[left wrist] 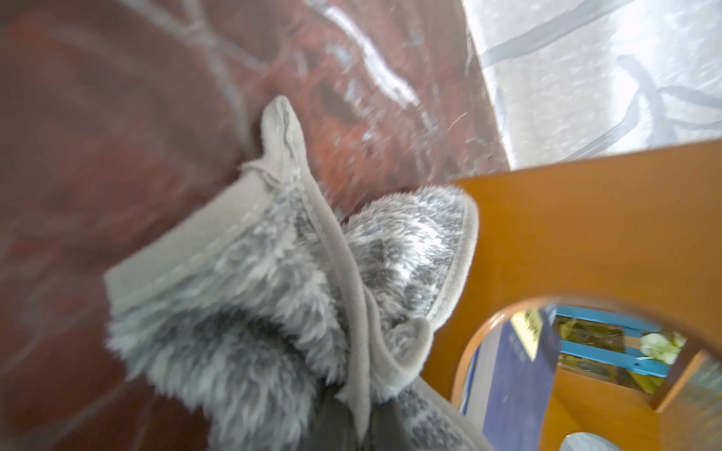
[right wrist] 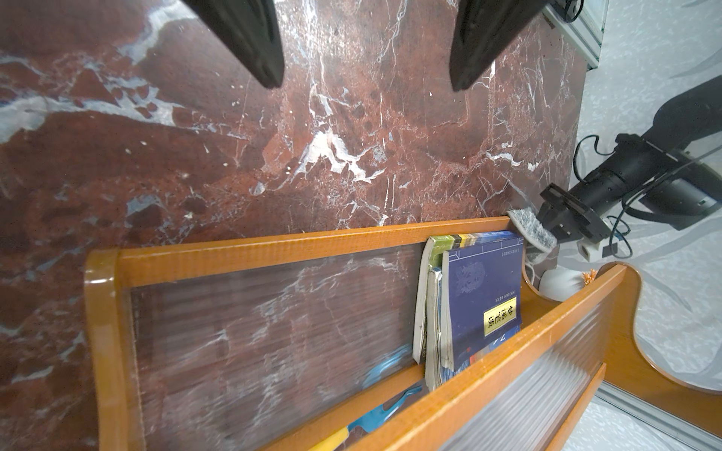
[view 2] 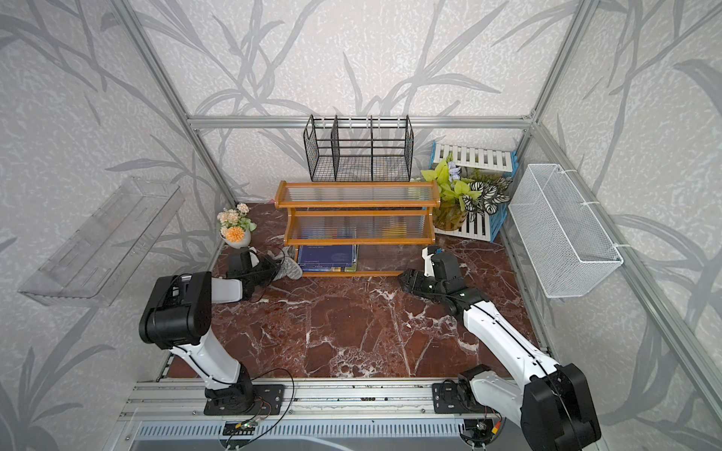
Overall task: Wipe the bookshelf clean with a cloth
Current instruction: Wipe the dust from the shelf.
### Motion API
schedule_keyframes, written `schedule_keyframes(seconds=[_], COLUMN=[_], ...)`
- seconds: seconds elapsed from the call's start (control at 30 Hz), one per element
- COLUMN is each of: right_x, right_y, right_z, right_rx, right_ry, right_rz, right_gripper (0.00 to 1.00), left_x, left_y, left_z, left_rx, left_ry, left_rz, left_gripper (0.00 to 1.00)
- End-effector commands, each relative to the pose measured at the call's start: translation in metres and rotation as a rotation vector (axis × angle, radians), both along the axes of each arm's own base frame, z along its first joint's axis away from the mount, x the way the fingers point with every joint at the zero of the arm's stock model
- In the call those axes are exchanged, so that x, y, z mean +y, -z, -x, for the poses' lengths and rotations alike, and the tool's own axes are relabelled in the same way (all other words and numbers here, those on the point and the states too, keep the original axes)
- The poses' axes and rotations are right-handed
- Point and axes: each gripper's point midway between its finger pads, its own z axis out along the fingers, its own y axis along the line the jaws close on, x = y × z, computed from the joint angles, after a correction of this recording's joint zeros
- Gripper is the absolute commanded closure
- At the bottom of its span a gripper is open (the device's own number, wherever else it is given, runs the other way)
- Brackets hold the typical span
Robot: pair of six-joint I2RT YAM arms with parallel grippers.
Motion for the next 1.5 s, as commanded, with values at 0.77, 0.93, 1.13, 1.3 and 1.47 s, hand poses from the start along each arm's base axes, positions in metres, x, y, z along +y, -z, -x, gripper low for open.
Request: schedule_keyframes(seconds=[0.77, 0.93, 1.13, 1.3, 1.47], right_x=[-0.001, 0.0, -0.003, -0.002, -0.002], right_y=[-0.012, -0.017, -0.018, -0.021, -0.025], right_z=[-0.003, -0.002, 0.0, 0.0, 0.002], right_rx=[0.005, -0.004, -0.012, -0.017, -0.028], right_ry=[0.008, 0.004, 0.017, 0.014, 0.011], right_rz=[-0.002, -0.008, -0.006, -0.013, -0.021], right_gripper=[0.3, 0.3, 0.3, 0.3, 0.3], left_x=[-0.039, -0.042, -0.048, -0.051, -0.044], left_y=[-0.127, -0.168, -0.221, -0.26, -0.296], left_z=[-0.09, -0.091, -0.085, -0.074, -0.063], left_rx=[-0.404, -0.478, -0.561, -0.623, -0.684], left_ry=[0.251, 0.294, 0.353, 0.375, 0.369], left_rz=[0.279, 0.278, 0.261, 0.245, 0.216], left_gripper=[1.0, 1.0, 1.0, 1.0, 1.0])
